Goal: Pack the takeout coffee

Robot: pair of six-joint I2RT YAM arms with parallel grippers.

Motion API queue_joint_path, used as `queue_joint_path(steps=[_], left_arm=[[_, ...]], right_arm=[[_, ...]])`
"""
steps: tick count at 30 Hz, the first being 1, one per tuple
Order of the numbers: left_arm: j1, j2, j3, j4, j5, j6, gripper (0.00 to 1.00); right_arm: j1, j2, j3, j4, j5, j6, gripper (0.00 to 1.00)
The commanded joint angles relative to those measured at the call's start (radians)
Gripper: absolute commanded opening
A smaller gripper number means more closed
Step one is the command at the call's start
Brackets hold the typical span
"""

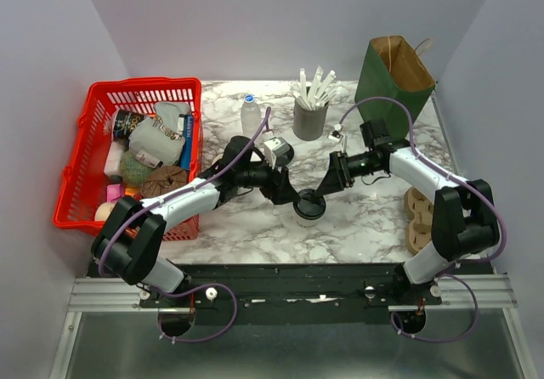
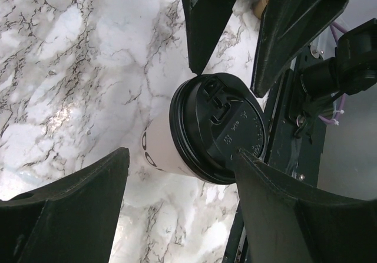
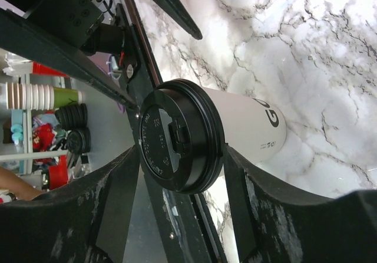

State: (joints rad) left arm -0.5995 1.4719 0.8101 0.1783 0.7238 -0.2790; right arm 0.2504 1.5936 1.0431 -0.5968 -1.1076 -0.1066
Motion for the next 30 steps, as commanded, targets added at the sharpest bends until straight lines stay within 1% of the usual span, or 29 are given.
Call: queue_joint_path(steps=[1,9,19,23,25,30], left_arm=[[-0.002,0.001,0.003,0.038,0.043,-0.009,0.8],[-0.002,0.028,-0.008,0.004,0.071,0.015,0.78],[0.006,0.056,-0.035,0.033,0.109,0.017,0.75],[0.007,0.068,-0.055,0.078,0.123,0.021,0.74],[0.007,0.074,-0.057,0.093,0.124,0.017,0.74],[0.009,0.096,-0.042,0.121,0.147,-0.011,0.74]], right_arm=[[0.015,0.022,0.029,-0.012,0.045,-0.019,0.66],[0.016,0.032,0.031,-0.014,0.08,-0.016,0.64],[0.018,0.032,0.0,-0.009,0.051,-0.05,0.64],[0.018,0.029,-0.021,-0.005,0.034,-0.068,0.64],[0.018,0.026,-0.041,0.005,0.026,-0.076,0.63],[0.018,0.055,-0.057,0.014,0.011,-0.074,0.56]])
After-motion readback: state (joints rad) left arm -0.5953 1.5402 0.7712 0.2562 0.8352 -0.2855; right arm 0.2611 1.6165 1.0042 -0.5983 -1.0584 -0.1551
